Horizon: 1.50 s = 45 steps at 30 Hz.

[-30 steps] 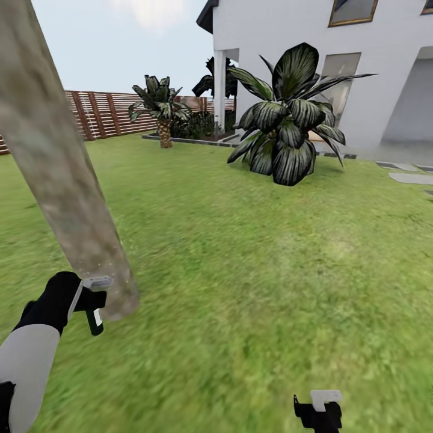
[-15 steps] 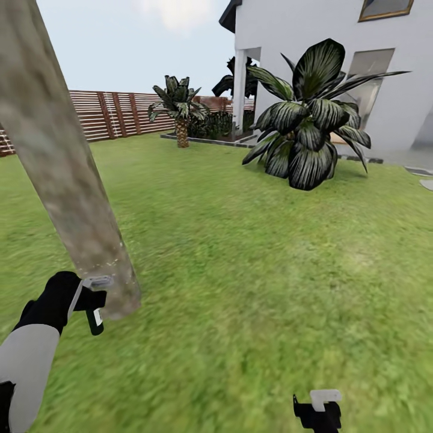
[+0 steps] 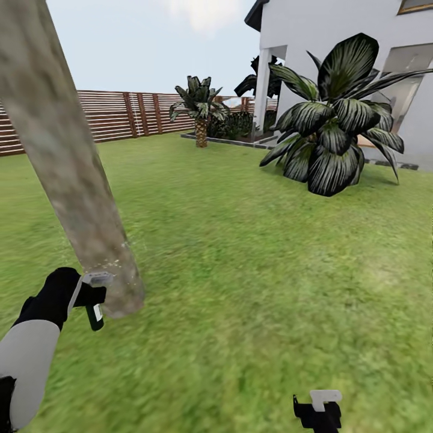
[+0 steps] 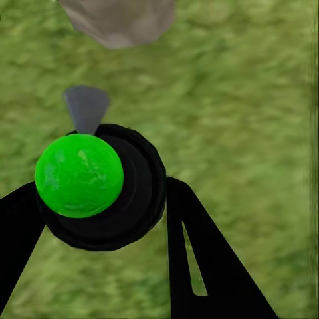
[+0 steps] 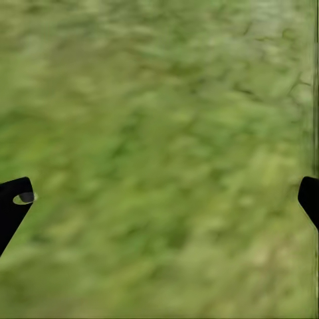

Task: In the garden, pick up the pesticide atomizer on the floor and spray pesticide onto both trees until each tree trunk is fully covered.

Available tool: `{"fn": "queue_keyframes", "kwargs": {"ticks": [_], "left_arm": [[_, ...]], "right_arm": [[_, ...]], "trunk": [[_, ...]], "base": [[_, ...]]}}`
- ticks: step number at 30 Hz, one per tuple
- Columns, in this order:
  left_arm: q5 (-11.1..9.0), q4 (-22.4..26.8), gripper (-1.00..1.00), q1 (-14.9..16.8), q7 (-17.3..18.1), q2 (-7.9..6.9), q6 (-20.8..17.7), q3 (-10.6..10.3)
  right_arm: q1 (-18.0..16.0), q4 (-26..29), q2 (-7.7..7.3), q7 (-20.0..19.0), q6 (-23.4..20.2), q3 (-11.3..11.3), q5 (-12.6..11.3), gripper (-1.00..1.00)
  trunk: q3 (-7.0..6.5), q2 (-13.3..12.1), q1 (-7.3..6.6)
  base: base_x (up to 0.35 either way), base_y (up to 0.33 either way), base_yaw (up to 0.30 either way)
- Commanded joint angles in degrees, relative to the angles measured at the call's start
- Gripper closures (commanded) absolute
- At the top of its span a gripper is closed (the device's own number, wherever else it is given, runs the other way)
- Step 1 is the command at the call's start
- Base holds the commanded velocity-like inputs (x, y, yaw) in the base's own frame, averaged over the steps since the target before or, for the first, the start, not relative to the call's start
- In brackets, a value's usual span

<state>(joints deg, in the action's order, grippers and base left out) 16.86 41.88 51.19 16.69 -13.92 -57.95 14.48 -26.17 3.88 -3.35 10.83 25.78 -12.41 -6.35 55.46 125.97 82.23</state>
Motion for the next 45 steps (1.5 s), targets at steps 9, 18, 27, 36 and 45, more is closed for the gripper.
{"fn": "queue_keyframes", "kwargs": {"ticks": [9,18,27,36,45], "left_arm": [[0.54,-0.04,1.0,0.89,0.54,-0.3,-0.27,0.18],[0.78,-0.48,1.0,-0.04,0.42,-1.32,-0.38,0.55],[0.8,-0.92,1.0,-1.86,0.28,-2.37,0.17,0.52],[0.89,-0.17,1.0,-1.76,0.28,-2.59,-0.04,0.63],[0.9,-0.05,1.0,-1.86,0.28,-2.6,0.3,0.5]], "right_arm": [[-0.02,-0.01,0.01,0.07,0.15,-0.51,-0.6,-1.0],[-0.02,-0.01,0.02,0.07,0.15,-0.51,-0.6,-1.0],[-0.02,-0.01,0.1,0.07,0.16,-0.51,-0.6,-1.0],[-0.02,-0.01,0.01,-0.01,0.16,-0.51,-0.6,-1.0],[-0.02,-0.01,-0.11,-0.02,0.16,-0.51,-0.6,-1.0]], "trunk": [[0.05,0.02,-0.01],[0.05,0.02,-0.01],[0.05,0.02,-0.01],[0.02,0.02,-0.01],[-0.44,0.02,-0.01]], "base": [[0.003,-0.273,0.016],[0.1,-0.255,0.26],[0.083,-0.033,0.207],[0.186,0.258,-0.013],[0.011,0.334,-0.221]]}}
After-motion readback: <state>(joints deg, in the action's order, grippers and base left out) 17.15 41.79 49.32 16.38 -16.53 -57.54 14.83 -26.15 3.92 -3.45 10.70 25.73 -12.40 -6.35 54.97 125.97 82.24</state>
